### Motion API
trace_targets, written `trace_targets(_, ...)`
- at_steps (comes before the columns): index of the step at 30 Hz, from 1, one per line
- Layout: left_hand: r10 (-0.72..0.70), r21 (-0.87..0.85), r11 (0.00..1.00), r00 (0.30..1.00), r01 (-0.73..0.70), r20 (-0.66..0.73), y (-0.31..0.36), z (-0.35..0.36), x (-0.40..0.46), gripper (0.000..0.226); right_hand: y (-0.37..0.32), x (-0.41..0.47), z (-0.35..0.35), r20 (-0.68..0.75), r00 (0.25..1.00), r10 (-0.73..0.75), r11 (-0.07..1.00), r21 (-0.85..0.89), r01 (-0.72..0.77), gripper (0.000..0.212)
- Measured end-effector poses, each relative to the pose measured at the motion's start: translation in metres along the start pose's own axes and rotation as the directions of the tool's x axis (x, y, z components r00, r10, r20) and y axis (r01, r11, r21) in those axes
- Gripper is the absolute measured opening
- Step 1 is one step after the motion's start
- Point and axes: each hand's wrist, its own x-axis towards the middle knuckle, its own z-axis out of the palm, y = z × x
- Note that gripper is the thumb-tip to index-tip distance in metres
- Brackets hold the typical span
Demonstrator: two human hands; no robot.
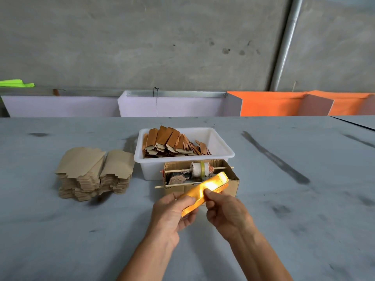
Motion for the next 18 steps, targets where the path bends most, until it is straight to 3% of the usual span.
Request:
trace_targets(5, 0.138, 0.097, 0.986, 0.990, -0.135, -0.025, 0.013, 0.002, 0.001, 0.012, -0.015, 0.000, 0.011, 0.070, 0.997, 0.022, 0.999, -0.051, -0.018, 0.011)
trace_targets(10, 0.231, 0.064, 0.972, 0.964, -0.225, -0.128, 0.018, 0.009, 0.006, 0.010, -0.014, -0.004, 0.017, 0.026, 0.995, -0.094, 0.933, -0.348, 0.097, 0.008)
trace_targets(16, 0.208, 0.006, 0.978, 0.970, -0.209, -0.126, 0.029, 0.019, 0.018, 0.011, -0.030, 0.010, 0.044, -0.004, 0.961, -0.277, 0.820, -0.522, 0.234, 0.017)
trace_targets(18, 0.243, 0.061, 0.970, 0.958, -0.237, -0.149, 0.036, 0.020, 0.029, 0.012, -0.039, 0.020, 0.054, 0.009, 0.948, -0.318, 0.777, -0.571, 0.266, 0.017)
